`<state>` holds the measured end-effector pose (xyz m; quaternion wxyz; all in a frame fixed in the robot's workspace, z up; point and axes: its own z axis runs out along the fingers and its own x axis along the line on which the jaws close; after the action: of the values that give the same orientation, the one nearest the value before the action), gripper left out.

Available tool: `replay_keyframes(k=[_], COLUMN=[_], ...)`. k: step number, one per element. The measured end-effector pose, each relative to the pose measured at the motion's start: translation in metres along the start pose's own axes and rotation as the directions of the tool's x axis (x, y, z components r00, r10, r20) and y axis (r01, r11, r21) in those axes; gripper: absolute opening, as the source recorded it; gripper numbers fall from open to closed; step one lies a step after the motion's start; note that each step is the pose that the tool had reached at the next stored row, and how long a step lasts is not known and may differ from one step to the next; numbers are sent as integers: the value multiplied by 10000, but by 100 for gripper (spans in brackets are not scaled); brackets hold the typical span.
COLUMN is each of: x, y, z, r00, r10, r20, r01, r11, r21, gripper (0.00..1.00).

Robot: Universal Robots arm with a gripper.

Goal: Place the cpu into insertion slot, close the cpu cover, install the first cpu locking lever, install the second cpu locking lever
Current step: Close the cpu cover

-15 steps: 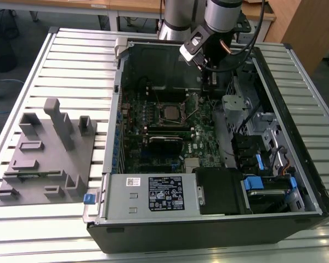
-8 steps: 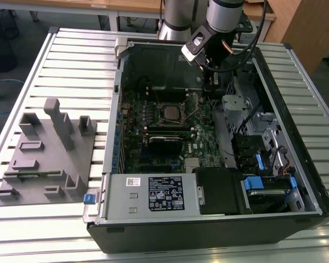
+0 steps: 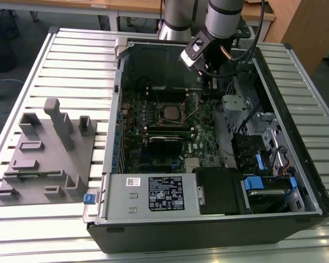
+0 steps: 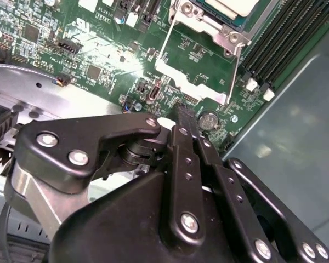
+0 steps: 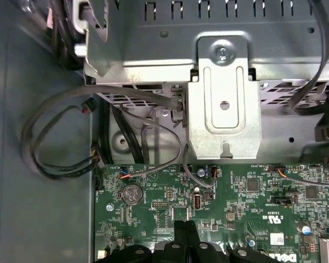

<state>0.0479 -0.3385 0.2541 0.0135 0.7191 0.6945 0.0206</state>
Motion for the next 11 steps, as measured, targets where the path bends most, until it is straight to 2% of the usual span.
replay_keyframes(k=[4,11], x=[-1,-1], y=[-3,-3], z=[60,65], r00=[10000,10000], r10=[0,1], r20=[1,0], r01=[0,-1], r11=[10000,10000], r21=[0,0], gripper=[10,10])
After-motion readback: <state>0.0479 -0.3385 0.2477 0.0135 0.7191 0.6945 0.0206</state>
